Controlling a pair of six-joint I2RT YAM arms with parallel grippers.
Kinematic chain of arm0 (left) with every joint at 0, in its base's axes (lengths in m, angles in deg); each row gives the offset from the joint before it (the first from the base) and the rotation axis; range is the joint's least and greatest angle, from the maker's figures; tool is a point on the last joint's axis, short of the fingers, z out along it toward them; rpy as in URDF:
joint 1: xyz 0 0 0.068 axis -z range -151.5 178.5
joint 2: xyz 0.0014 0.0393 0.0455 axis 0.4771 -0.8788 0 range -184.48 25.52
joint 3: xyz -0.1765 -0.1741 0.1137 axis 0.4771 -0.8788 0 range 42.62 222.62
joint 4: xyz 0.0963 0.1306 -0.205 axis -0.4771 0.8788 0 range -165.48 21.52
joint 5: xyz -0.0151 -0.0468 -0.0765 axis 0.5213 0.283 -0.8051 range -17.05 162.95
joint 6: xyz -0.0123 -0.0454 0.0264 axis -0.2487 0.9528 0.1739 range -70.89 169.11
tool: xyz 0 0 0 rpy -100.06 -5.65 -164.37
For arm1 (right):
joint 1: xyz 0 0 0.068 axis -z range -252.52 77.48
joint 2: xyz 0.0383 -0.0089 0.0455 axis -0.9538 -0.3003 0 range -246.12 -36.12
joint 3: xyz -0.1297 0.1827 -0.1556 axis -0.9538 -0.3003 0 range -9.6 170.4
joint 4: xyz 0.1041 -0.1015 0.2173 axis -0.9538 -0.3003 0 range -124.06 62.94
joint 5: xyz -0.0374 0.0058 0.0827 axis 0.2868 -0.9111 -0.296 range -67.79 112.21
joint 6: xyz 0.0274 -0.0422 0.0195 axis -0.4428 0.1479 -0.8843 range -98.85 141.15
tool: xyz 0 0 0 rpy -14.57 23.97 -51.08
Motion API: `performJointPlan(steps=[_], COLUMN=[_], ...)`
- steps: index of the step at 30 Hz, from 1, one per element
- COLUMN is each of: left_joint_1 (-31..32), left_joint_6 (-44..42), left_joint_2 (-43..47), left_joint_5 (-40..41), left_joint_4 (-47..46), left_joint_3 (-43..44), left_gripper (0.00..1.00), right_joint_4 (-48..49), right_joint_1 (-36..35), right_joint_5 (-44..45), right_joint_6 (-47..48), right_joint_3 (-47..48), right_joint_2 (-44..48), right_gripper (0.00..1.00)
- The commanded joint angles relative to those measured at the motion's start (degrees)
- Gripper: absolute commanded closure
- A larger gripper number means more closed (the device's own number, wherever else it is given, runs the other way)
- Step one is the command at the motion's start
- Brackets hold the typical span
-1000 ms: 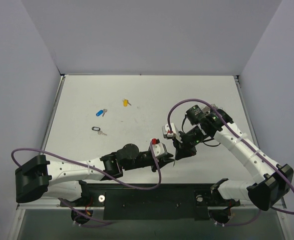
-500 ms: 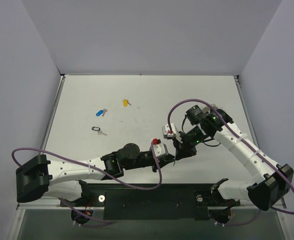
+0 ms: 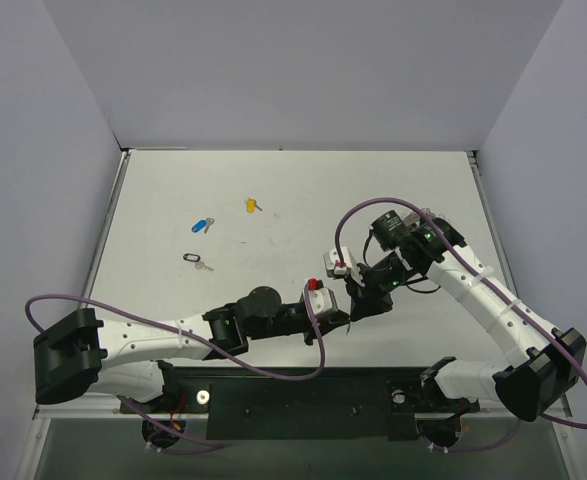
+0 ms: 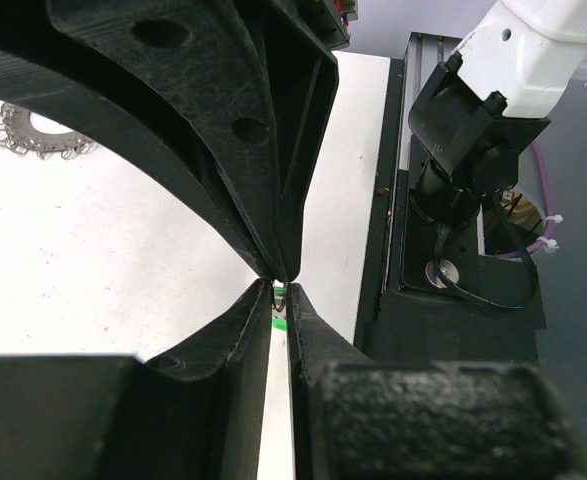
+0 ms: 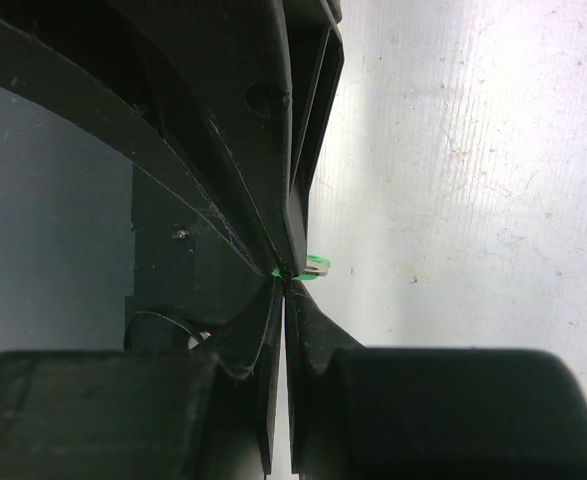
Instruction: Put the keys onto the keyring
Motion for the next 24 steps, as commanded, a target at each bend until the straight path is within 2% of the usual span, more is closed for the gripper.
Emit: performJointPlan(steps=[1, 11, 20, 22, 23, 24], left_joint_1=[-0.2, -0.7, -1.1, -1.3, -1.4, -1.4], left_joint_6=[-0.8, -0.3, 4.6, 7.2, 8.8, 9.4], left_joint_2=[-0.4, -0.3, 0.4, 1.0, 1.5, 1.8], left_joint_5=[-1.1, -2.2, 0.6, 2.2, 2.6, 3.7], left_joint_4=[-0.9, -0.4, -4.5, -9.4, -11.0, -14.7], left_joint_3=[2.6, 2.6, 0.7, -1.6, -3.5, -4.4], left_gripper=[0.83, 1.00, 1.00, 1.00, 1.00, 1.00], right_joint_4=[-2.5, -2.6, -2.7, -2.7, -2.6, -3.0], right_joint_1=[0.3, 0.3, 0.4, 1.4, 1.9, 3.4], right_joint_5=[-2.1, -2.3, -2.8, -4.4, -5.2, -7.1], right_joint_6=[0.9, 0.9, 1.0, 0.6, 0.2, 0.0], right_joint_3=[0.5, 0.6, 0.6, 0.5, 0.7, 1.0], right_joint_2=[-0.1, 0.3, 0.6, 0.7, 0.7, 0.8], right_gripper=[1.00, 1.00, 0.98, 0.79, 0.64, 0.59])
